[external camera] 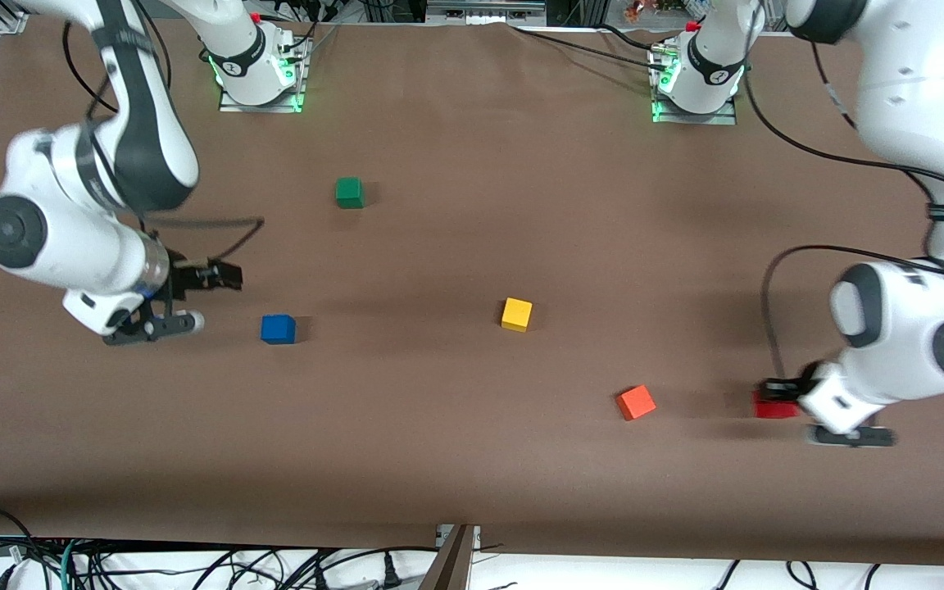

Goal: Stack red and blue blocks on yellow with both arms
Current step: 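Grasp the red cube with the left gripper while the right gripper grasps the blue cube, then carry the red cube over the yellow cube with the left gripper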

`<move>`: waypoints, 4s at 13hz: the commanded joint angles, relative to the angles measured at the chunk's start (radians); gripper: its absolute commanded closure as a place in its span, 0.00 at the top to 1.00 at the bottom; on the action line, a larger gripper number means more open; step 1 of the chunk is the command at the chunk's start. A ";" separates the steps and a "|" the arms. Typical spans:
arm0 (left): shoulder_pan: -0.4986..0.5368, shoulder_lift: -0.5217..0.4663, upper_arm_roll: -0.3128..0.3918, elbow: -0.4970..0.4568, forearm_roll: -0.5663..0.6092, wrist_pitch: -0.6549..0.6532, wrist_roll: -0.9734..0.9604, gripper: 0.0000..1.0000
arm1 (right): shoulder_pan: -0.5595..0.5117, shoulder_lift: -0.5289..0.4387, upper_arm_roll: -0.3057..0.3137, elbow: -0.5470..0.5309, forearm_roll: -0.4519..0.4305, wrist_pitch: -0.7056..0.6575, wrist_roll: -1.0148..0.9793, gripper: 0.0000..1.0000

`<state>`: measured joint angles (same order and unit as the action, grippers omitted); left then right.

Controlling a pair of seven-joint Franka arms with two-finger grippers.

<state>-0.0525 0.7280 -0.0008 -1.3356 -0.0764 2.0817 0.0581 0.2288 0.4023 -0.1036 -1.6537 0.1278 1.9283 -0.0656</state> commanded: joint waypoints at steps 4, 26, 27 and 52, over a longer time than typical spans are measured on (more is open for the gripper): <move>-0.350 -0.067 0.025 -0.011 -0.010 -0.065 -0.040 0.00 | 0.003 0.128 0.010 -0.054 0.041 0.233 0.059 0.99; -0.604 0.027 0.027 -0.037 0.041 -0.003 -0.340 0.00 | 0.047 0.176 0.021 0.111 0.072 0.084 0.185 0.42; -0.607 0.027 0.027 -0.039 0.043 -0.003 -0.350 0.00 | 0.058 0.181 0.022 0.165 0.072 0.023 0.238 0.42; -0.595 -0.051 0.042 -0.063 0.049 -0.078 -0.394 1.00 | 0.354 0.311 0.027 0.439 0.067 0.132 0.819 0.45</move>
<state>-0.6537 0.7478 0.0287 -1.3909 -0.0581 2.0703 -0.3156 0.5625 0.6943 -0.0704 -1.2473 0.1900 2.0588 0.7160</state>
